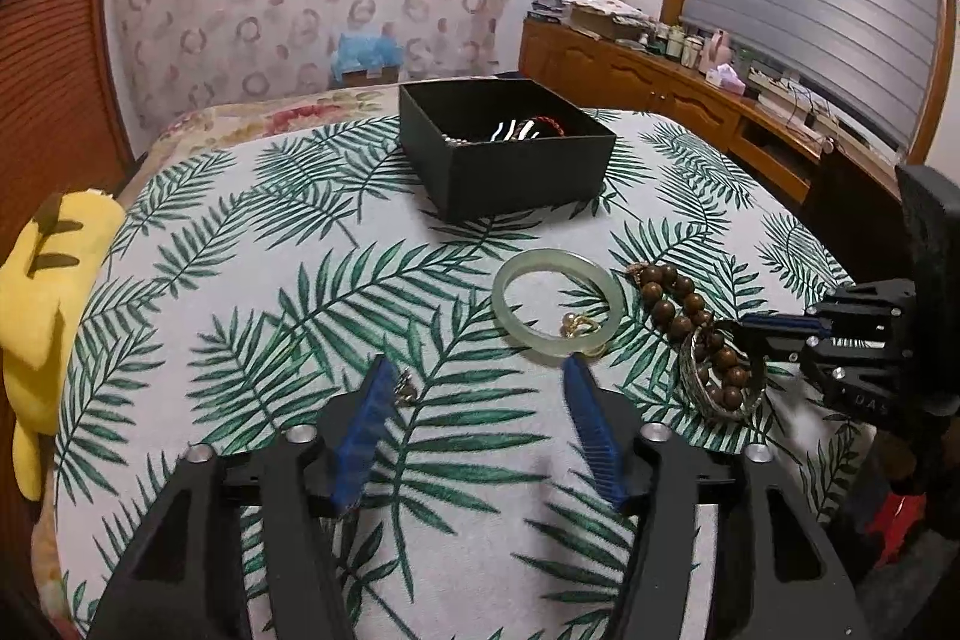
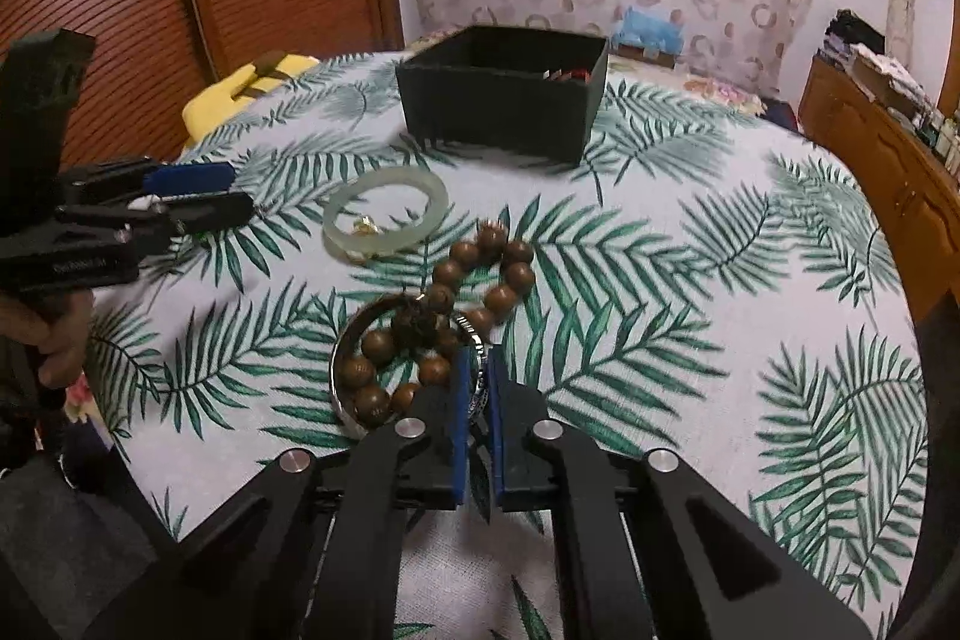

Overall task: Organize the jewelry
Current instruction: 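Reach the right tool to the wooden bead bracelet and metal bangle and grasp, then grasp the jade bangle with the left tool while the right tool lifts the bracelets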

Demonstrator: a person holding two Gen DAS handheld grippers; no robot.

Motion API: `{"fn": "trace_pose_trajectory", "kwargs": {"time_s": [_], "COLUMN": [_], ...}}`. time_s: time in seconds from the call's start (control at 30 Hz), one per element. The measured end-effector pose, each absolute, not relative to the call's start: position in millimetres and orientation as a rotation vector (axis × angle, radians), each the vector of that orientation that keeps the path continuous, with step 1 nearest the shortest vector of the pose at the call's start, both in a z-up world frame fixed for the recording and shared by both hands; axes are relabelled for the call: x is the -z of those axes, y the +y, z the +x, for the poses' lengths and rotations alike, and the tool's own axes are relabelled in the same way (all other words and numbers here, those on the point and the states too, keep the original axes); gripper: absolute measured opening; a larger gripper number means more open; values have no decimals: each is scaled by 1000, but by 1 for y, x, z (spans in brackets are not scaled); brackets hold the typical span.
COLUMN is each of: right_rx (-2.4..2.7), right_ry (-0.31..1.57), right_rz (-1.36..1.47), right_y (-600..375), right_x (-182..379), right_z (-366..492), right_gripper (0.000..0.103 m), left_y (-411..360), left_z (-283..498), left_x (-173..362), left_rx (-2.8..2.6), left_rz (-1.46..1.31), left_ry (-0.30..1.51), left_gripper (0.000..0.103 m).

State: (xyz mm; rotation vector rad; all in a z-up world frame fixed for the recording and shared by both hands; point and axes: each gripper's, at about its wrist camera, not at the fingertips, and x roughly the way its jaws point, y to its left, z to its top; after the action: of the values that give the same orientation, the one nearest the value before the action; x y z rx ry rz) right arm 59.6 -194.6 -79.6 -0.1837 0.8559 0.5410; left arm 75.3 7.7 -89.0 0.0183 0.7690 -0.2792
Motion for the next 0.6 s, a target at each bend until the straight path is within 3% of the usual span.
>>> {"fn": "trace_pose_trajectory", "kwargs": {"time_s": [0.2, 0.27, 0.6], "right_rx": [-547, -541, -483], "right_ry": [783, 762, 730], "right_rz": [-178, -169, -139], "right_y": [-198, -202, -228], "right_x": [60, 54, 45], "right_z": [60, 62, 72], "right_gripper": [5, 5, 5], "left_y": [-7, -12, -42], "left_z": [93, 99, 119], "left_x": [95, 96, 102], "left_rx": [307, 318, 379], "left_rz": [54, 66, 118], "left_ry": [800, 806, 848], "left_gripper": [67, 74, 79]}}
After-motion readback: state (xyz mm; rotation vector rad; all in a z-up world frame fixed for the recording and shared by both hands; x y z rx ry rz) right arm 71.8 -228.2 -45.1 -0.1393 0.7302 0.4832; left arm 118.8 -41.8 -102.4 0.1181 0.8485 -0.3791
